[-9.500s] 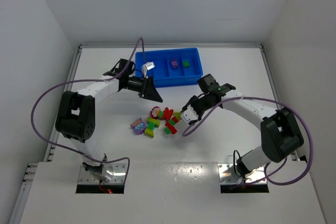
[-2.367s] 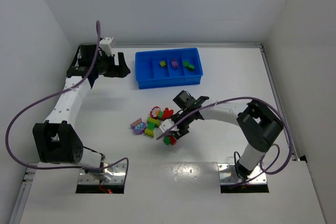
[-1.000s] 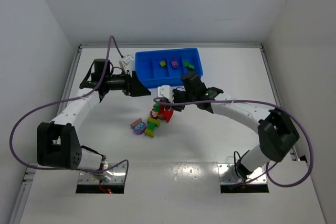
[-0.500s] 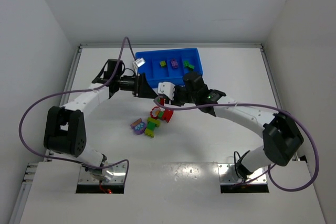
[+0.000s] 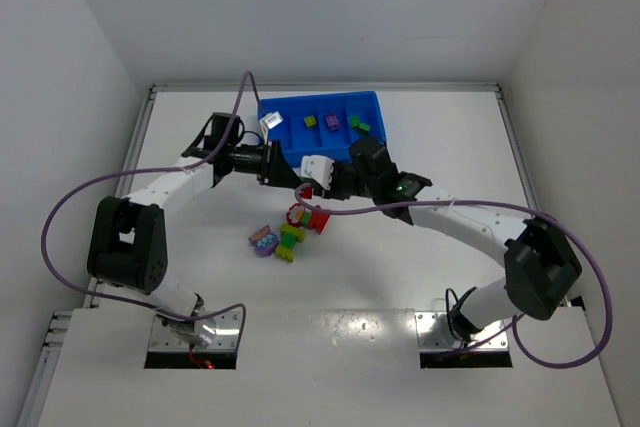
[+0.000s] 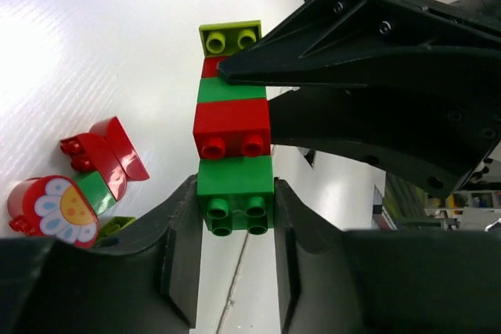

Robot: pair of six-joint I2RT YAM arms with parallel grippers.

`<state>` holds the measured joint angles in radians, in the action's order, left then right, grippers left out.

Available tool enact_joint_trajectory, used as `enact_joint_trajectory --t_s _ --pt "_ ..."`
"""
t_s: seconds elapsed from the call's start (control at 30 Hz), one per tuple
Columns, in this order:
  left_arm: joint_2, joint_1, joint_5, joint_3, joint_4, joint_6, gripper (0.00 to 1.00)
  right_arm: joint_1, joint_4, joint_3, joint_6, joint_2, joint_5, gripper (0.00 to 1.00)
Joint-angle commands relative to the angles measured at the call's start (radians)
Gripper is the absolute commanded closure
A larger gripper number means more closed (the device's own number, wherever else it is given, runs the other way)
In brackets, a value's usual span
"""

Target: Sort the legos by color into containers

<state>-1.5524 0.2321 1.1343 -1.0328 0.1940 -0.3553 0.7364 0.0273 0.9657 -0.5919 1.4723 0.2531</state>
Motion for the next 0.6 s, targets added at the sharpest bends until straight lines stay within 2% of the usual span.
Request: enact_joint_trajectory --t_s 0.0,0.03,0.13,0.27,0.43,0.5,0.53,0.57 --pt "-0.003 0.015 0.045 -0.024 -0.015 0.035 0.77 0.008 0.076 -0.001 0.026 -0.043 -0.021 1.0" --pt "-0.003 0.015 0.045 -0.024 -0.015 0.035 0.89 -0.003 0.076 -0.013 0.026 -0.043 -0.021 1.0" --pt "0.017 -0.02 0.056 -0.024 -0.005 0.045 1.0 -0.012 0.076 -0.062 0.006 -0.069 -0.07 1.0" --pt "0.026 -0.095 0.077 -0.012 0.016 0.065 1.0 -0.066 0.065 -0.14 -0.003 -0.133 -0.098 1.0" --pt "0.026 -0.116 0.078 -0.003 0.047 0.111 1.0 -0.098 0.027 -0.226 0.039 -0.193 -0.098 1.0" --pt "0.026 -0.116 0.078 -0.003 0.047 0.111 1.0 -0.108 -0.087 -0.199 0.079 -0.179 -0.046 1.0" --pt "0.026 -0.116 0.067 -0.003 0.047 0.121 1.0 -0.12 -0.146 -0.156 0.095 -0.132 0.042 1.0" --pt "0.014 -0.105 0.067 -0.012 0.047 0.121 1.0 -0.132 -0.188 -0.156 0.122 -0.113 0.084 0.95"
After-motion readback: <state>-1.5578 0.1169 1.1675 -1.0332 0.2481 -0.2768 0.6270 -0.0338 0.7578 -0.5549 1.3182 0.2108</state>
